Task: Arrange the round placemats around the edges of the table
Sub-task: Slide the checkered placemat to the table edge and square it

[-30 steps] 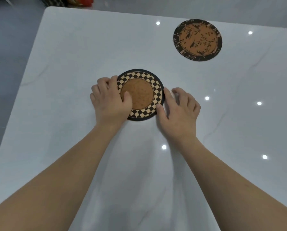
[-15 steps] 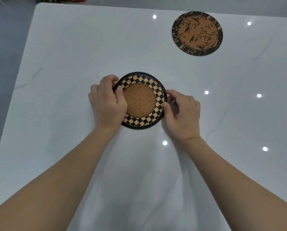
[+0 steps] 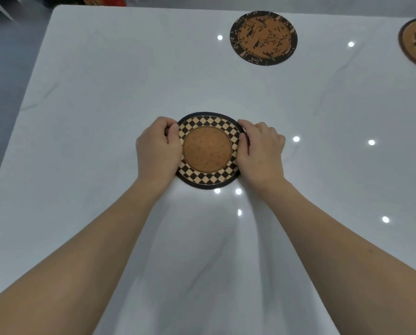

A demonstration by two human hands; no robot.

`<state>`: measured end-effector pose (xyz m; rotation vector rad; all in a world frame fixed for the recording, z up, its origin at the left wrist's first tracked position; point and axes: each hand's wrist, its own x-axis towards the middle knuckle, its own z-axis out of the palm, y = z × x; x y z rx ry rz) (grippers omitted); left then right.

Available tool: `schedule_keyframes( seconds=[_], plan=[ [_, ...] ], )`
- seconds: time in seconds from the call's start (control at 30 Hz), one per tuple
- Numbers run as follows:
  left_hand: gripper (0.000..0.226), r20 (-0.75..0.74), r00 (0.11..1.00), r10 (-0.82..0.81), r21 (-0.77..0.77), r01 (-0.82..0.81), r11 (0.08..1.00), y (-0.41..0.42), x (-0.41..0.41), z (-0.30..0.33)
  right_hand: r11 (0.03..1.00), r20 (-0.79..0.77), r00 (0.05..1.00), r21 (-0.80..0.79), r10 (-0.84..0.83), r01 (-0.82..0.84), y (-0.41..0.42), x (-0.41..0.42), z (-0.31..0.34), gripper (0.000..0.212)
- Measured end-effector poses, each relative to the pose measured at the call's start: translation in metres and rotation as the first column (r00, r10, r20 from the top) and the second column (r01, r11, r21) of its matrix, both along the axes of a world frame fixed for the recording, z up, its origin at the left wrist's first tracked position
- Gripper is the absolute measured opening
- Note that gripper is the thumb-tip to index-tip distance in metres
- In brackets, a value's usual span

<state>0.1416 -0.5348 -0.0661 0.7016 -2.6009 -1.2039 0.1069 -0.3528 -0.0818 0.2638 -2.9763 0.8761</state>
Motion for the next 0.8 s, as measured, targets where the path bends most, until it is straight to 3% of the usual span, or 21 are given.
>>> schedule_keyframes(
  seconds=[0.33,0.8],
  plan=[
    [0.018,0.034,0.998,-0.056,-0.059,0.058,0.997,0.076,0.047,0.0,0.993,0.014,0.994,0.045,-0.106,0.105,0.077,0.047,0.0,0.03],
    [0.016,0.067,0.982,-0.179,-0.239,0.19,0.952,0.111,0.093,-0.01,0.993,0.03,0.997,0.093,-0.074,0.071,0.127,0.103,-0.001,0.027]
  ],
)
